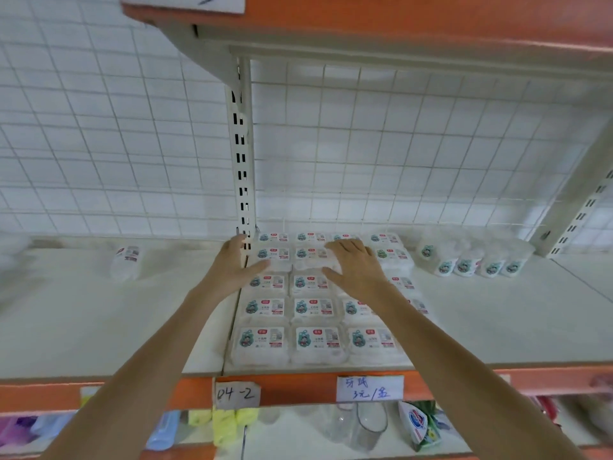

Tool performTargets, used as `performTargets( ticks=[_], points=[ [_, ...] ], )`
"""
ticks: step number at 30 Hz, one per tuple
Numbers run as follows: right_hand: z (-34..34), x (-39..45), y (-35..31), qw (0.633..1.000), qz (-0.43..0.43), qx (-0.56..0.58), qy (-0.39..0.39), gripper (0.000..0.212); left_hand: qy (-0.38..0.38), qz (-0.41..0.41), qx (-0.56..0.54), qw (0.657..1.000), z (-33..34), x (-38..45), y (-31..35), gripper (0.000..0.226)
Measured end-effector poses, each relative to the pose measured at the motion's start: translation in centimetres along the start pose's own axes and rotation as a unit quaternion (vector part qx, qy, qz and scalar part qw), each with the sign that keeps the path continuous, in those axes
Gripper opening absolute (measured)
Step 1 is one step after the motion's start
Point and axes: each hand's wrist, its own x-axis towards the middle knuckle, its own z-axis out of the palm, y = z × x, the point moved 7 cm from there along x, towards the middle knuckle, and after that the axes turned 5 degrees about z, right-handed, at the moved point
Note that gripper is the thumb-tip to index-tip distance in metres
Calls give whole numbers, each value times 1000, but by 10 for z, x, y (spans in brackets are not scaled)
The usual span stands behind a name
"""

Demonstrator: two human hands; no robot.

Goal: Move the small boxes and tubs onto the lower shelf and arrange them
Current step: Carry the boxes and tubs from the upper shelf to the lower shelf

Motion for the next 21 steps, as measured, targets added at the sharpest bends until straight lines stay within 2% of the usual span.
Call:
performTargets(
  ticks=[3,5,7,10,13,16,21],
  points=[
    [-23,-35,2,999,-1,-23,44,43,21,113,156,981,-18,-36,28,48],
    [-33,-64,6,996,-1,-35,81,38,66,186,252,947,-26,-68,47,35],
    [-39,-97,11,993,2,-45,107,33,100,214,314,919,-30,-101,55,29],
    [-41,-147,20,991,9,-59,123,30,115,222,336,908,-28,-146,56,21],
    [-37,-196,22,989,14,-66,129,35,94,213,351,907,-16,-190,56,36],
    [-29,-238,18,990,8,-62,126,29,82,188,379,902,-1,-237,56,39],
    [-16,-298,3,994,-29,-34,104,34,72,120,362,922,13,-319,40,37]
  ],
)
